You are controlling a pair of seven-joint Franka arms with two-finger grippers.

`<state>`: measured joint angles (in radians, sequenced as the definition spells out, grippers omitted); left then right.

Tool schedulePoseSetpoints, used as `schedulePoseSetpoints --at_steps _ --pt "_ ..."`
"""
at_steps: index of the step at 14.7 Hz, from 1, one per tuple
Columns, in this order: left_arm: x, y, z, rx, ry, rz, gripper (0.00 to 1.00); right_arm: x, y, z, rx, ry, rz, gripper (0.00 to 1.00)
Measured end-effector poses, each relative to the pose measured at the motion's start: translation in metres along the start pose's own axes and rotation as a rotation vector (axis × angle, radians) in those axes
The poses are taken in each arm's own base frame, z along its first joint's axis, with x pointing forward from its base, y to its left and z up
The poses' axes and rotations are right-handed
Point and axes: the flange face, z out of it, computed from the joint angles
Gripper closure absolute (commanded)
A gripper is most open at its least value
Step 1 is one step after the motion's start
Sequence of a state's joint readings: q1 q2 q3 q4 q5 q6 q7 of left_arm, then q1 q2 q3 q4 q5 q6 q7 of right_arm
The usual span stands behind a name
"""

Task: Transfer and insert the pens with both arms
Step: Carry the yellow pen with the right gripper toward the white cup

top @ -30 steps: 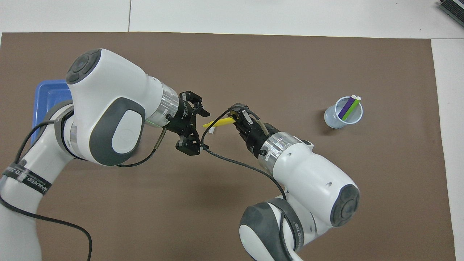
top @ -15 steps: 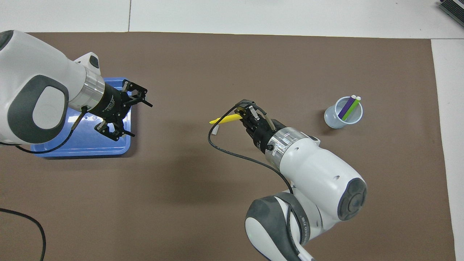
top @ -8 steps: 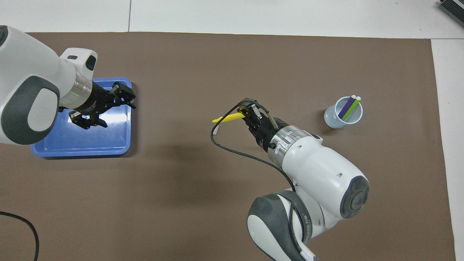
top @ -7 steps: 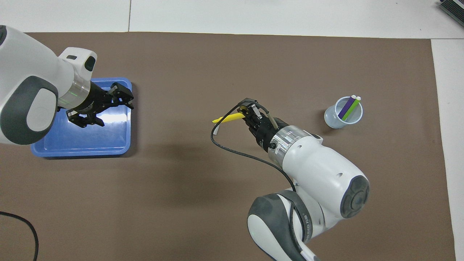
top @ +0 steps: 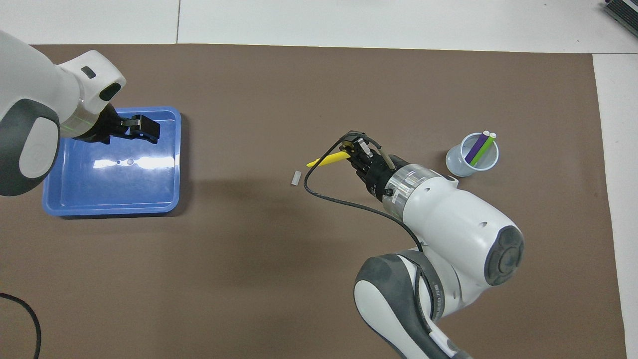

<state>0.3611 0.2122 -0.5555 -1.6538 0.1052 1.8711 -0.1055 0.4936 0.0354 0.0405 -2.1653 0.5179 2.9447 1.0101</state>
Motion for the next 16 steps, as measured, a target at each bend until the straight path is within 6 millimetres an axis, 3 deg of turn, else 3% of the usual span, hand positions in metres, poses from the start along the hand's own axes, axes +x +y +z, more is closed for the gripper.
schedulePoseSetpoints --at_steps 4,8,13,16 --pt "0.003 -0.016 -0.028 0.017 0.083 0.152 0.0 0.012 0.001 -0.003 -0.024 -0.005 -0.032 1.0" --pt "-0.019 0.008 -0.082 0.071 0.146 0.182 0.0 0.026 0.002 -0.008 -0.043 -0.008 -0.066 1.0" --pt "-0.023 0.01 -0.085 0.079 0.148 0.183 0.0 0.033 0.004 -0.01 -0.061 -0.015 -0.102 1.0" --pt "-0.023 0.01 -0.084 0.079 0.148 0.184 0.0 0.048 0.006 -0.016 -0.083 -0.021 -0.139 1.0"
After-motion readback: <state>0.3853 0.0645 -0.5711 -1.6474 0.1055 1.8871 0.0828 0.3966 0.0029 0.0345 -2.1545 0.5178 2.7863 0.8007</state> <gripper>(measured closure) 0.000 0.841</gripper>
